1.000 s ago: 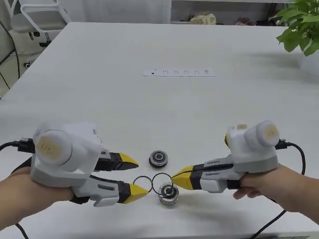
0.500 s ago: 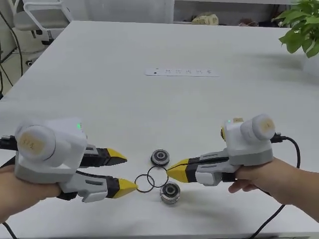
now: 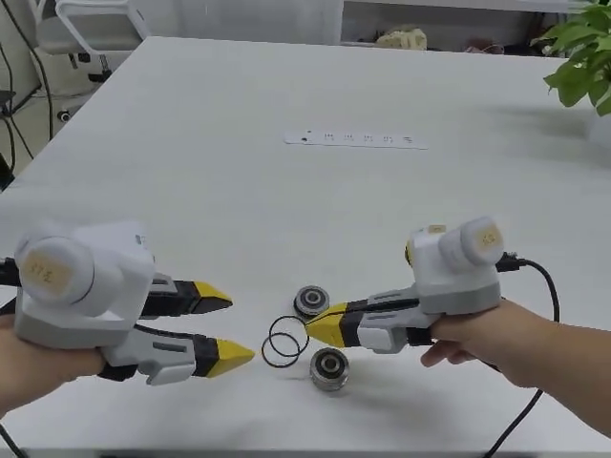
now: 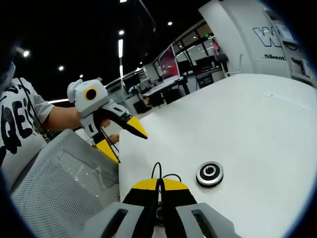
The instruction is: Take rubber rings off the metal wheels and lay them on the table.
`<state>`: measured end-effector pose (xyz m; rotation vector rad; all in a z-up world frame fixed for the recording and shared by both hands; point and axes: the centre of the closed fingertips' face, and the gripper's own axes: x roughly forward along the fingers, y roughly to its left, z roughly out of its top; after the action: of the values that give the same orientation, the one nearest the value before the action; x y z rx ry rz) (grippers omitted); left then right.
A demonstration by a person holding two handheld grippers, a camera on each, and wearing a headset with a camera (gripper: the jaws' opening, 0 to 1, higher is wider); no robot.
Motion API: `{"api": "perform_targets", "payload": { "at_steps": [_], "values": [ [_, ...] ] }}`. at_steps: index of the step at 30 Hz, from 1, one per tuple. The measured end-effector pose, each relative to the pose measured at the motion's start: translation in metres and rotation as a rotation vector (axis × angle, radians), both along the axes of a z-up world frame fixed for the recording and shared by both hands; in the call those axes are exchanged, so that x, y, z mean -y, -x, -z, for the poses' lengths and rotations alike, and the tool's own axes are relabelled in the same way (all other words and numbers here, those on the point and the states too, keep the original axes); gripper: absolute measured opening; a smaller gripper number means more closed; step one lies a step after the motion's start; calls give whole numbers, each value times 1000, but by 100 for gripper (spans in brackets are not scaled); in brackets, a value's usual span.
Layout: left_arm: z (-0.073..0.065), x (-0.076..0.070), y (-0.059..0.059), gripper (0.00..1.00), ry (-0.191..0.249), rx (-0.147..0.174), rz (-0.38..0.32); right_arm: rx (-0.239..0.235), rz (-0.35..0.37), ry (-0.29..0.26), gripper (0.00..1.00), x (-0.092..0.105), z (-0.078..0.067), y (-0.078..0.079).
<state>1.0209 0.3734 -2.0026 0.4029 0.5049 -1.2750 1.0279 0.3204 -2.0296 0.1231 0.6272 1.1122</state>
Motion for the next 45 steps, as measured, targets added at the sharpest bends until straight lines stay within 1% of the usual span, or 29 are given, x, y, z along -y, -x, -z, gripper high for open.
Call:
{"api": "perform_targets", "payload": {
  "at_steps": [8, 19, 25, 37, 42, 45],
  "values": [
    [0, -2, -1, 36, 3, -2, -11, -19, 4, 11, 0, -3, 8, -3],
    [2, -8, -2, 35, -7, -6, -22, -36, -3, 34, 0, -9, 20, -4],
    [5, -9, -2, 35, -16, -11, -23, -46, 3, 45, 0, -9, 25, -5],
    [7, -10, -2, 35, -24, -18, -27, -57, 29, 71, 0, -6, 34, -11],
    [9, -10, -1, 35, -29, -22, -26, -55, 35, 89, 0, -4, 39, -12],
    [10, -10, 0, 35, -29, -25, -27, -64, 40, 100, 0, -3, 42, -12]
  ]
}}
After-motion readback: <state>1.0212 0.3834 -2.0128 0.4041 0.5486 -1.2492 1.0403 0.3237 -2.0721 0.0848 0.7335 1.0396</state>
